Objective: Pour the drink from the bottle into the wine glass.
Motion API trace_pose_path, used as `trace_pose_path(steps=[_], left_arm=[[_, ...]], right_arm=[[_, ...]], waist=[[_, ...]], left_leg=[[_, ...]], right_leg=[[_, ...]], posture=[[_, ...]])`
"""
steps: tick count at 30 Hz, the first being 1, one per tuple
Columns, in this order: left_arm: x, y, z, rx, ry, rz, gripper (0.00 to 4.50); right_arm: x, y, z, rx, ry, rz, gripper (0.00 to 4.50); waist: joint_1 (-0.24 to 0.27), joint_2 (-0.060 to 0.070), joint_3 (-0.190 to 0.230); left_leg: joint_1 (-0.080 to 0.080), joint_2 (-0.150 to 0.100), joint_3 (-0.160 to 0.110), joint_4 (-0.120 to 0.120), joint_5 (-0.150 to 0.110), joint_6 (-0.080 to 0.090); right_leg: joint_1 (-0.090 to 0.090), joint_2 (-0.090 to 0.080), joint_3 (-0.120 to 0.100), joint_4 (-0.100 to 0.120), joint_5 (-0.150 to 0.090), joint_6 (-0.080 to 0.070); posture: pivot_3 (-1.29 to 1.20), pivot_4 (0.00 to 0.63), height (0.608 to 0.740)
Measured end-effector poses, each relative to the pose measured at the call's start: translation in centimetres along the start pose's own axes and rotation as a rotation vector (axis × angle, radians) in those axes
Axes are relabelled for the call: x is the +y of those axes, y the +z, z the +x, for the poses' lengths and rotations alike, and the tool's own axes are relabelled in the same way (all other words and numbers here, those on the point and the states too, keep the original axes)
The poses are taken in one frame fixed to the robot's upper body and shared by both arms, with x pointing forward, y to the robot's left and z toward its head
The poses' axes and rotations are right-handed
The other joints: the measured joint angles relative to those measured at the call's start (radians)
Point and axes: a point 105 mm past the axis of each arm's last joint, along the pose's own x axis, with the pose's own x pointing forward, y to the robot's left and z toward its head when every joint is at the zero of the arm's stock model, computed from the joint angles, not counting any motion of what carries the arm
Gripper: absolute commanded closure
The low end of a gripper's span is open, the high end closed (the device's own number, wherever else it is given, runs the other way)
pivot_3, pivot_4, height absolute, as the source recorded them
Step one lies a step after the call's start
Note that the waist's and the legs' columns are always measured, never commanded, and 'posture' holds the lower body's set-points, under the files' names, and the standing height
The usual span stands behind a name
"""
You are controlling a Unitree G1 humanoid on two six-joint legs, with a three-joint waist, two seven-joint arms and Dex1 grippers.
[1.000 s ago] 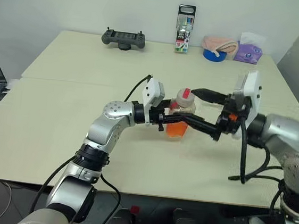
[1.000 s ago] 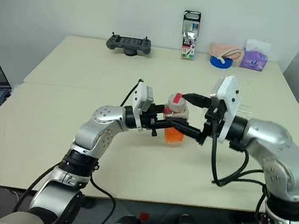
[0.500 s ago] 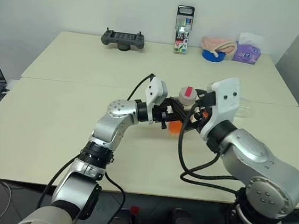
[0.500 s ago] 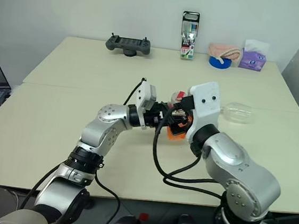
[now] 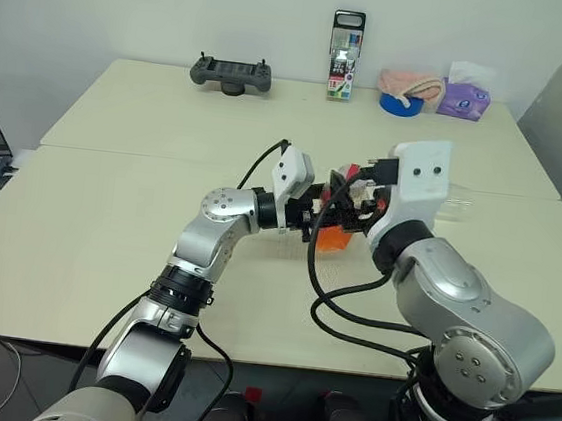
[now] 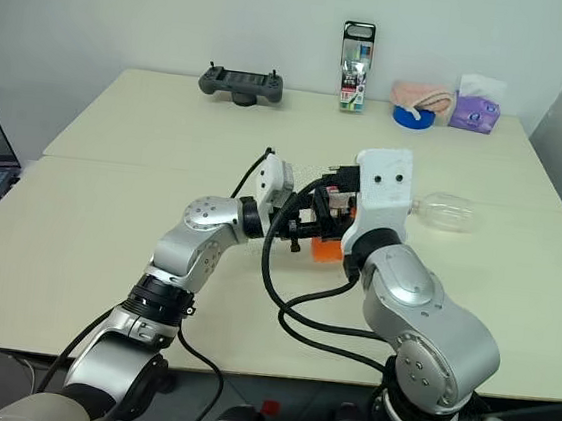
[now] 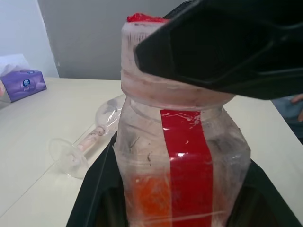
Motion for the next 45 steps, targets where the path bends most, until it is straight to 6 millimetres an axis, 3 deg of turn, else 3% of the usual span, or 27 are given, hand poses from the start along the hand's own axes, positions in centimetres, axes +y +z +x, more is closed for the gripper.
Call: trace_pose_path(steps=[3,5,8,9,15,19,25,31,37,44,45], left_arm=[[0.1,-0.2,0.0,0.004,0.002,-0.004,2.79],[0.2,-0.1,0.0,0.006,0.003,-0.004,2.79],[0.2,0.2,0.2,0.002,0.000,0.006,2.79],[0.2,0.2,0.2,0.000,0.000,0.007,2.79],[0.3,0.3,0.3,-0.005,0.009,0.005,2.80],[0.2,0.7,0.1,-0.005,0.006,0.015,2.81],[-2.2,0.8,-0.2,0.001,-0.118,-0.011,2.81],[-3.5,1.4,-0.6,0.002,-0.154,-0.023,2.81],[-4.4,1.9,-0.8,0.002,-0.198,-0.045,2.81],[-4.4,1.8,-0.8,0.026,-0.214,-0.053,2.81],[-4.4,1.8,-0.8,0.027,-0.212,-0.049,2.81]], right_arm=[[0.0,-0.1,0.0,0.011,-0.011,0.000,1.07],[0.0,0.0,0.1,0.010,-0.008,-0.003,1.50],[0.4,0.3,0.1,0.001,0.008,-0.010,2.53],[0.4,0.3,0.1,0.000,0.008,-0.018,2.65],[-0.2,0.4,0.4,-0.007,0.092,-0.113,2.65],[-1.2,0.7,0.6,-0.039,0.358,-0.165,2.65],[-3.1,0.5,-0.8,0.015,0.844,-0.192,2.65],[-3.5,1.3,-0.7,0.041,1.166,-0.287,2.65],[-3.4,1.8,-0.9,0.048,1.316,-0.305,2.65],[-3.6,1.5,-0.7,0.060,1.348,-0.341,2.65],[-3.6,1.6,-0.7,0.060,1.346,-0.344,2.30]], waist=[[0.000,0.000,0.000],[0.000,0.000,0.000],[-0.001,0.000,0.000],[-0.001,0.000,0.000],[-0.001,0.000,0.000],[-0.001,0.000,0.000],[-0.003,0.000,0.000],[-0.011,0.000,0.001],[-0.004,0.000,0.001],[0.001,0.000,0.001],[0.001,0.000,0.001]], left_leg=[[0.000,0.000,0.000,0.000,0.000,0.000],[0.000,0.000,0.000,0.000,0.000,0.000],[0.000,0.000,0.000,0.000,0.000,0.000],[0.000,0.000,0.000,0.000,0.000,0.000],[0.000,0.000,0.000,0.000,0.000,0.000],[0.000,0.000,0.000,-0.001,0.000,0.001],[0.000,0.000,0.003,0.000,-0.001,0.002],[0.001,0.002,0.002,0.000,-0.001,0.002],[0.000,0.000,0.002,0.001,-0.001,0.002],[0.000,0.000,0.002,0.000,-0.001,0.001],[0.000,0.000,0.002,0.000,-0.001,0.001]], right_leg=[[0.000,0.000,0.000,0.000,0.000,0.000],[0.000,0.000,0.000,0.000,0.000,0.000],[0.000,0.000,0.000,0.000,0.000,0.000],[0.000,0.000,0.000,0.000,0.000,0.000],[0.001,0.000,0.000,-0.002,-0.001,0.002],[0.001,0.000,0.000,-0.003,-0.002,0.004],[0.002,0.000,0.001,-0.004,-0.001,0.002],[0.001,0.002,0.000,-0.002,-0.003,0.004],[0.001,0.000,0.001,-0.003,-0.001,0.001],[0.001,0.000,0.000,-0.003,0.000,0.001],[0.001,0.000,0.000,-0.003,0.000,0.001]], posture=[[0.00,0.150,0.740],[0.00,0.150,0.740],[0.00,0.150,0.740],[0.00,0.150,0.740],[0.00,0.150,0.740],[0.00,0.150,0.740],[0.00,0.150,0.740],[0.00,0.150,0.740],[0.00,0.150,0.740],[0.00,0.150,0.740],[0.00,0.150,0.740]])
